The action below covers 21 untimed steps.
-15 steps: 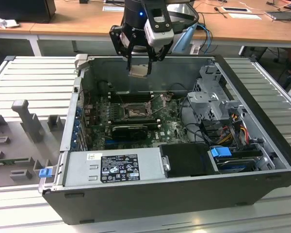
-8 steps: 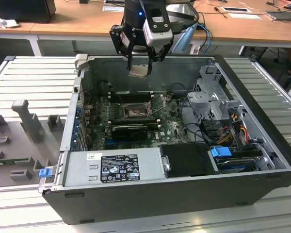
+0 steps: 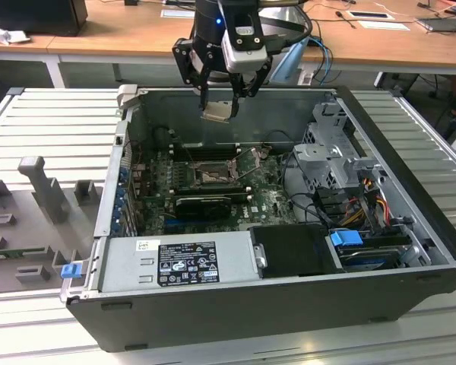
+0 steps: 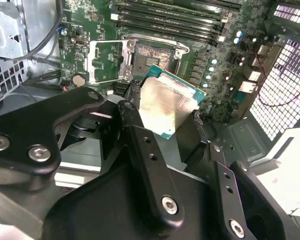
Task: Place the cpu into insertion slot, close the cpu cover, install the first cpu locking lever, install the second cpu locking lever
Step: 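Place the cpu into insertion slot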
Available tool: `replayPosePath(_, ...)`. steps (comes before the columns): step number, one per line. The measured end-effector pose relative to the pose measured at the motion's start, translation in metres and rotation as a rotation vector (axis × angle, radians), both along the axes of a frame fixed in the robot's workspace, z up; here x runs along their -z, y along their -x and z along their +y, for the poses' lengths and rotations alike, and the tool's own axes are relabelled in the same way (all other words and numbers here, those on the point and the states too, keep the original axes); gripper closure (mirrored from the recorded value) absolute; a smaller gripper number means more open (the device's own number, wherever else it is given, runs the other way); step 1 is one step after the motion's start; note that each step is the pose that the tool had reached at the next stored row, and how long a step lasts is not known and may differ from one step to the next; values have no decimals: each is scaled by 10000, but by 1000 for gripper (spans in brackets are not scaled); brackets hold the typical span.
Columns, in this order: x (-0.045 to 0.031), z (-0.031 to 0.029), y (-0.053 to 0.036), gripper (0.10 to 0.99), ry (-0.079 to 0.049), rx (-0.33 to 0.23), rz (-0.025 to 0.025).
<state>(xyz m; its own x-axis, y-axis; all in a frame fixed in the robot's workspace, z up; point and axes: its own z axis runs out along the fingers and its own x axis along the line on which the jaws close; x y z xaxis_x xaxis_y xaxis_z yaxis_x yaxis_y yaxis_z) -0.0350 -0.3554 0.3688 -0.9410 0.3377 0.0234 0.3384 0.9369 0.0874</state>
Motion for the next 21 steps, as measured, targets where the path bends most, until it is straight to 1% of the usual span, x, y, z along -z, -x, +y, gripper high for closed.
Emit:
replayPosePath(6,0,0,0,557,0,465,0)
replayPosePath(21,0,0,0,557,0,1164,0)
